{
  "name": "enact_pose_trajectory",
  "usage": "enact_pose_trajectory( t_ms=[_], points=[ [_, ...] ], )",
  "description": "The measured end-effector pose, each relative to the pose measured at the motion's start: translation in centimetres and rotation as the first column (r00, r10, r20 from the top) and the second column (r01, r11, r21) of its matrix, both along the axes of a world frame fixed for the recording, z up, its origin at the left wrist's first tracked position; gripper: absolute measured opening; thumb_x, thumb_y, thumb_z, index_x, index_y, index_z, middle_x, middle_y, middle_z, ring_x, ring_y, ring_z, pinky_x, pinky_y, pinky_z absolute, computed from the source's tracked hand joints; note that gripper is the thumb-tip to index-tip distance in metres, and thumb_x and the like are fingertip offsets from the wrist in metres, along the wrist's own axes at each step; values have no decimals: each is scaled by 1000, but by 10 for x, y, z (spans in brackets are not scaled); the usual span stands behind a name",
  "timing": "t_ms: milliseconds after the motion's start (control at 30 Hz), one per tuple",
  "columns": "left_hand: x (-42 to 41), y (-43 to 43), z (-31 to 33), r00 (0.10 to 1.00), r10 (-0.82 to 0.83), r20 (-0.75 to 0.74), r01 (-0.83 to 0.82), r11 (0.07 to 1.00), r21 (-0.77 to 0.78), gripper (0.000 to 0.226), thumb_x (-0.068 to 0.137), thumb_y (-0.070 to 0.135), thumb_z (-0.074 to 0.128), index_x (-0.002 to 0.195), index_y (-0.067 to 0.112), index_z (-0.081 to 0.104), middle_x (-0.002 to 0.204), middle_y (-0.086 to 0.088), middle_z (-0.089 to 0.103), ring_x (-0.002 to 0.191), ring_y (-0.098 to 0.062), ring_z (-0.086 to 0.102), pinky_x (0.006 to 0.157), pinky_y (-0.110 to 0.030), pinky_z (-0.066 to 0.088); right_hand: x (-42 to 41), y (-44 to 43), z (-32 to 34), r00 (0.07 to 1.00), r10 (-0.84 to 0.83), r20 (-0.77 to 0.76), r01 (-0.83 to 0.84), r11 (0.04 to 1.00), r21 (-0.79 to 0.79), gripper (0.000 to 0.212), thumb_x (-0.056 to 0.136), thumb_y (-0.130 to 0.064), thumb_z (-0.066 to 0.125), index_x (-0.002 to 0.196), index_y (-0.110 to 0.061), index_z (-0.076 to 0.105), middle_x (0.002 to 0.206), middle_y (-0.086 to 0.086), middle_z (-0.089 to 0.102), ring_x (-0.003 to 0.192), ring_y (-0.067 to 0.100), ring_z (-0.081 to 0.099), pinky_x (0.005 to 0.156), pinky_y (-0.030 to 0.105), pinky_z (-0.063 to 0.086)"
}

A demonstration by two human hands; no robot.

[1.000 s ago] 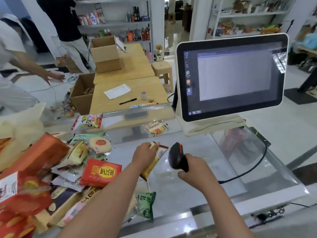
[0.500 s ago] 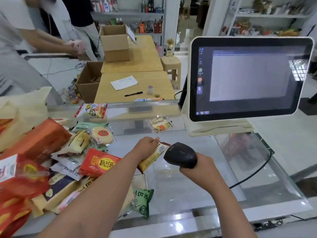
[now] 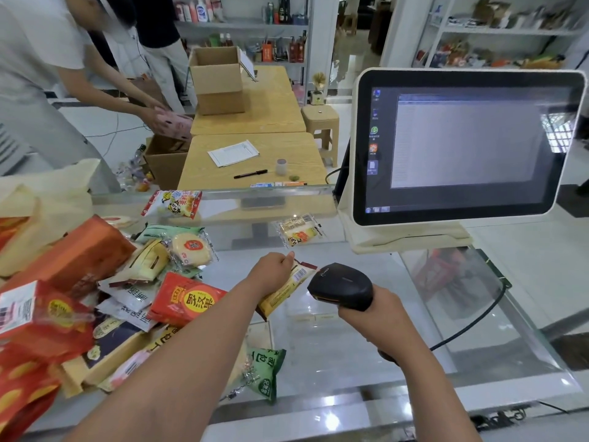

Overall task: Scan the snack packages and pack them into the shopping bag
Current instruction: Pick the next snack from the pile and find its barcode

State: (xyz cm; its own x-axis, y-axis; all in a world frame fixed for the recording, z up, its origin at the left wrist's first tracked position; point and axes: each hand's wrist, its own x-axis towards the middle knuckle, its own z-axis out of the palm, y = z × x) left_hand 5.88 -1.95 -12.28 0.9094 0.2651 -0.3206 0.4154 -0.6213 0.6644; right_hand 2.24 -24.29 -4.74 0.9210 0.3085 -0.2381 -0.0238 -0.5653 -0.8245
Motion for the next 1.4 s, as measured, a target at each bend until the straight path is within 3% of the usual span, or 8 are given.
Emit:
enact_pose_trajectory(
  t_ms=[200,567,733,833,1033,1133,1267,1400],
  points=[
    [-1,1,-1,1000,10,2,-10,1000,-13,50,102,45,29,73,13,53,81,-14,64,77,-28,67,77,-39,54,0,-2,0,1000,-4,12,4,1000,-24,12,74,-12,64,79,-3,58,59,1,50,53,14,42,50,25,40],
    [-3,-1,2,999,33,-5,-34,999,-24,51,102,46,28,94,9,63,90,-10,67,83,-27,69,80,-37,55,-3,7,-16,987,-16,157,31,995,-92,15,76,-17,70,79,-20,55,67,-7,59,60,6,53,47,9,36],
    [-7,-2,4,999,35,22,-35,999,3,55,103,44,24,98,6,63,82,-6,62,74,-19,62,68,-28,48,-7,18,-42,989,19,148,8,984,-181,36,72,-19,70,103,-22,51,94,-4,60,86,13,57,66,26,50],
    [-10,-3,4,998,52,41,-52,999,10,51,103,44,24,94,11,61,83,-4,61,71,-14,59,65,-25,45,-10,21,-50,986,46,159,-4,967,-256,40,74,-17,69,111,-18,52,99,-1,58,88,14,54,61,20,40],
    [-10,-4,6,986,151,75,-142,983,-120,42,103,43,27,90,16,56,92,-11,66,82,-26,67,83,-44,56,-12,26,-57,979,74,190,-2,935,-354,42,76,-24,68,115,-20,52,101,0,60,99,20,58,72,29,48],
    [-12,-4,5,952,291,98,-257,930,-264,46,101,47,28,91,15,59,94,-13,67,85,-30,67,85,-48,55,-11,27,-51,973,141,185,-32,870,-492,80,74,-42,69,142,-24,30,129,3,45,122,24,41,95,35,42],
    [-19,0,14,925,375,63,-298,818,-492,51,97,53,30,89,15,64,92,-18,68,90,-37,67,88,-55,52,-14,42,-27,949,74,306,46,928,-369,79,77,-45,67,144,-30,29,137,3,33,128,23,27,103,36,32],
    [-24,12,53,919,386,83,-289,800,-526,47,99,50,29,109,17,61,106,-14,67,100,-32,64,96,-49,49,-12,75,-3,964,17,265,3,997,-76,56,87,-37,64,137,-22,44,122,2,52,115,19,48,94,31,40]
  ],
)
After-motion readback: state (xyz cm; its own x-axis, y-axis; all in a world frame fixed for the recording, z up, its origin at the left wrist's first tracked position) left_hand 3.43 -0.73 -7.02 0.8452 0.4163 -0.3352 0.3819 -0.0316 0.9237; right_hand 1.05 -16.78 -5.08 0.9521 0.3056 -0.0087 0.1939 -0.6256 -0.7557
